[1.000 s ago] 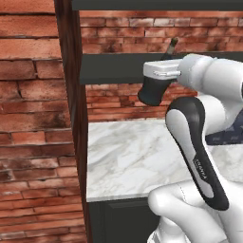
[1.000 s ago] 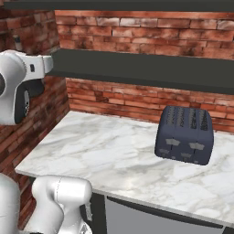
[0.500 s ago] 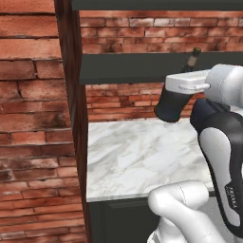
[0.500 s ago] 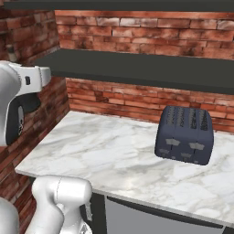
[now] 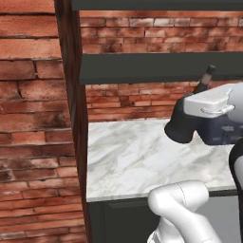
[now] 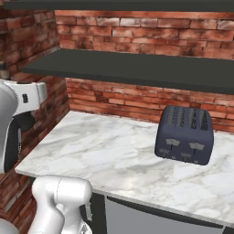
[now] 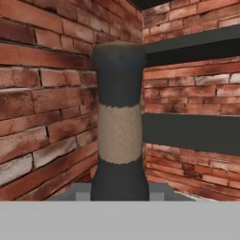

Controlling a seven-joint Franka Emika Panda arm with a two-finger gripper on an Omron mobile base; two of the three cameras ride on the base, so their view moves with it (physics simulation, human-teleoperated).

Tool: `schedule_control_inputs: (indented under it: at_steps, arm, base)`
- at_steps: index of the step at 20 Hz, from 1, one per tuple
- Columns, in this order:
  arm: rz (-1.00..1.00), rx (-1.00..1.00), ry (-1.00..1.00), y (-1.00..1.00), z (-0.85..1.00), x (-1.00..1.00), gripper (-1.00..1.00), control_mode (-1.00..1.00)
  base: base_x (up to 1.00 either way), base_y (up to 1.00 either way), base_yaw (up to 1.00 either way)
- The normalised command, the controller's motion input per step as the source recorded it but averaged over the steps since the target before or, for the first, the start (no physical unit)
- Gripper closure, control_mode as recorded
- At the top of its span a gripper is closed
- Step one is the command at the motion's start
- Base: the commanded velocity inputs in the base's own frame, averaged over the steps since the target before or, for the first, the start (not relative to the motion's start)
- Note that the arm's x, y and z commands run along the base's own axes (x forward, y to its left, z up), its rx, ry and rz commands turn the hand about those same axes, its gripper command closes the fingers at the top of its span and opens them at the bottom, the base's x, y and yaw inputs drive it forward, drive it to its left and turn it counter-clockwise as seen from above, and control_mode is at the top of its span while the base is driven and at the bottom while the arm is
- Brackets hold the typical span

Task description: Get the candle and the liquor from the cabinet and move them to the dining counter.

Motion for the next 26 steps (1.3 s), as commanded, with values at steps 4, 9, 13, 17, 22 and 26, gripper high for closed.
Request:
schedule_control_inputs:
  at_steps: [4, 9, 13, 17, 22, 26]
  arm:
    - [0.07, -0.04, 0.0, -0.1, -0.41, -0.28, 1.0, -1.0]
    - [0.07, -0.05, 0.02, -0.08, -0.33, -0.05, 1.0, -1.0]
    - [0.07, -0.1, 0.11, 0.0, -0.3, 0.03, 1.0, -1.0]
    - [0.01, -0.03, 0.05, 0.0, -0.12, 0.03, 1.0, -1.0]
    - [0.01, -0.01, 0.06, 0.0, -0.14, 0.01, 1.0, -1.0]
    - [0.0, 0.0, 0.0, 0.0, 0.0, 0.0, 1.0, -1.0]
  base:
    - [0.0, 0.0, 0.0]
    - [0.0, 0.0, 0.0]
    - [0.0, 0.0, 0.0]
    - [0.0, 0.0, 0.0]
    - [0.0, 0.0, 0.0]
    - [0.0, 0.0, 0.0]
